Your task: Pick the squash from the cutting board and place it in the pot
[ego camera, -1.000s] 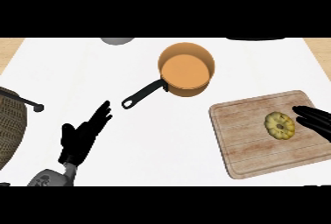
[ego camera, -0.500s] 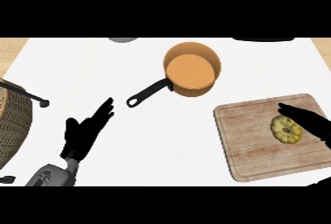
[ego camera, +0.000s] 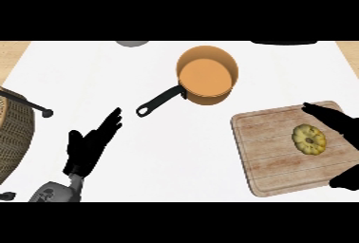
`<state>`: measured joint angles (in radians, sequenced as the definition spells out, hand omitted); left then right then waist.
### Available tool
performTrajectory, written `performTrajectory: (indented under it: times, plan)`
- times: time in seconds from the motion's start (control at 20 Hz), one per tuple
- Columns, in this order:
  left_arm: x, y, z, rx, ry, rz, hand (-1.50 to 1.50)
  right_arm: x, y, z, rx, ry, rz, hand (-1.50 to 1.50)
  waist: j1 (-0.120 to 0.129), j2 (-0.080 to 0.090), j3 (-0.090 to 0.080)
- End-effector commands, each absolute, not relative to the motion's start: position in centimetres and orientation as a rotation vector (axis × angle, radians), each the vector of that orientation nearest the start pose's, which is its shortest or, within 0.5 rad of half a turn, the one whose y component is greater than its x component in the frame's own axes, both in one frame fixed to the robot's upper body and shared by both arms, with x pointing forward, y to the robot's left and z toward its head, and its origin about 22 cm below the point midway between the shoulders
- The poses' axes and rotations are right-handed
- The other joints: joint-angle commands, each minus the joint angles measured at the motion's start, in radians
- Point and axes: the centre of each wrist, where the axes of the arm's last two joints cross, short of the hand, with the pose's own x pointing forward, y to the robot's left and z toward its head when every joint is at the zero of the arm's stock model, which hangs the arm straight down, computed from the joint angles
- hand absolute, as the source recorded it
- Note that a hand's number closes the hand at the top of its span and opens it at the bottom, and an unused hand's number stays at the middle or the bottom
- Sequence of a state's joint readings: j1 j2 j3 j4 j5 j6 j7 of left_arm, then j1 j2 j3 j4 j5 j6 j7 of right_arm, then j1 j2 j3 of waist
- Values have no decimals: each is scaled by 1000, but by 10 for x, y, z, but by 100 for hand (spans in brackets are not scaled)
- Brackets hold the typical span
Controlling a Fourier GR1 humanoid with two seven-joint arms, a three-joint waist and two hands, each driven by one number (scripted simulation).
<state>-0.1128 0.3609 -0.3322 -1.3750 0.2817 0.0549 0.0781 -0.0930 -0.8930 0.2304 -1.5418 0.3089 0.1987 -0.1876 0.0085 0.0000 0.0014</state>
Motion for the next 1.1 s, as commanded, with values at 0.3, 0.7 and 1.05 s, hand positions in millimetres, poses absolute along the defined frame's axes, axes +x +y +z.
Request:
performTrajectory:
  times: [0.3,0.7,1.05]
  plan:
    - [261,238,-20,-46,-1275,-290,0,273,-390,85,-387,-1441,1240,-150,-10,0,-1]
    - [255,230,-20,-61,-1285,-264,0,270,-412,41,-132,-1489,1094,-150,-8,0,-1]
    - [254,241,-35,-56,-1265,-276,0,295,-421,30,-95,-1449,1011,-150,-2,2,-1]
